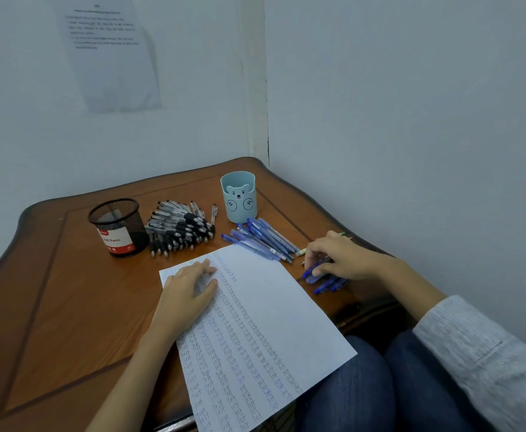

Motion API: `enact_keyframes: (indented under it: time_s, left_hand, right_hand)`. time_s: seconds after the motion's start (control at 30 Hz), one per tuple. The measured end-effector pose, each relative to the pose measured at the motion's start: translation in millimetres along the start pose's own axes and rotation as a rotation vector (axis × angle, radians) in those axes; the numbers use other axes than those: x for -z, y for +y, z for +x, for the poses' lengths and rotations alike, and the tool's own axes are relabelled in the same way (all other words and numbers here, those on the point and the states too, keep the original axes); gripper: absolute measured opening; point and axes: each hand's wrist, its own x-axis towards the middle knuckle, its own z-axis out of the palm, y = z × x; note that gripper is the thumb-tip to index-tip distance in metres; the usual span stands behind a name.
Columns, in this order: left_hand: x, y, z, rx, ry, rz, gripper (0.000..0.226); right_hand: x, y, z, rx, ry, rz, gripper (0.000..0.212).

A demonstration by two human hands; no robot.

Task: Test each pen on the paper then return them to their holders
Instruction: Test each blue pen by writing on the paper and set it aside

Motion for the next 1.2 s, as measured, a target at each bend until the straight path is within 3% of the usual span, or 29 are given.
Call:
enact_keyframes:
  time_s: [0.2, 0.3, 0.4, 0.53, 0.63, 0.73, 0.83, 0.93, 0.97, 1.07, 1.2]
  left_hand:
    - [-0.2, -0.7, 0.0, 0.001, 0.014, -0.026, 0.028]
    - [0.2, -1.0, -0.1, 0.005, 0.016, -0.031, 0.030]
    - [0.5, -0.2, -0.4, 0.010, 0.007, -0.024, 0.029]
    - [1.8, 3.0, -1.2, 0.013, 0.005, -0.035, 0.039]
    - [0.3, 2.4, 0.5, 0.020, 0.012, -0.030, 0.031]
    - [0.1, 0.9, 0.2, 0.009, 0.026, -0.033, 0.034]
    - [0.2, 0.0, 0.7, 0.008, 0.033, -0.038, 0.029]
    - [-1.0, -1.5, 1.6, 0.012, 0.046, -0.043, 0.030]
    - [-1.3, -1.7, 1.7, 0.011, 0.048, -0.044, 0.031]
    - [-1.7, -3.1, 2.3, 0.015, 0.051, -0.054, 0.027]
    - [-1.6, -3.9, 2.8, 0.012, 0.064, -0.083, 0.020]
  right_hand:
    - [-12.2, -31.4, 12.8, 0.208, 0.236, 0.204, 0.017]
    - [-19.3, -55.9, 23.8, 0.310, 0.280, 0.203, 0.028]
    - [-30.1, -73.0, 33.4, 0.331, 0.263, 0.280, 0.027]
    - [-45.2, -82.1, 44.0, 0.219, 0.255, 0.478, 0.013]
    - [-49.3, -87.4, 45.1, 0.194, 0.237, 0.594, 0.009]
    - [-51.3, -95.5, 45.4, 0.135, 0.264, 0.752, 0.017]
    - [-49.0, -90.6, 59.2, -0.067, 0.318, 1.221, 0.026]
    - [-44.3, -85.1, 70.1, -0.239, 0.142, 1.865, 0.036]
    - [-45.1, -83.1, 71.7, -0.253, 0.120, 1.950, 0.042]
    - [-54.3, -80.1, 78.3, -0.300, 0.113, 1.815, 0.051]
    - [-63.9, -77.2, 87.5, -0.336, 0.096, 1.812, 0.045]
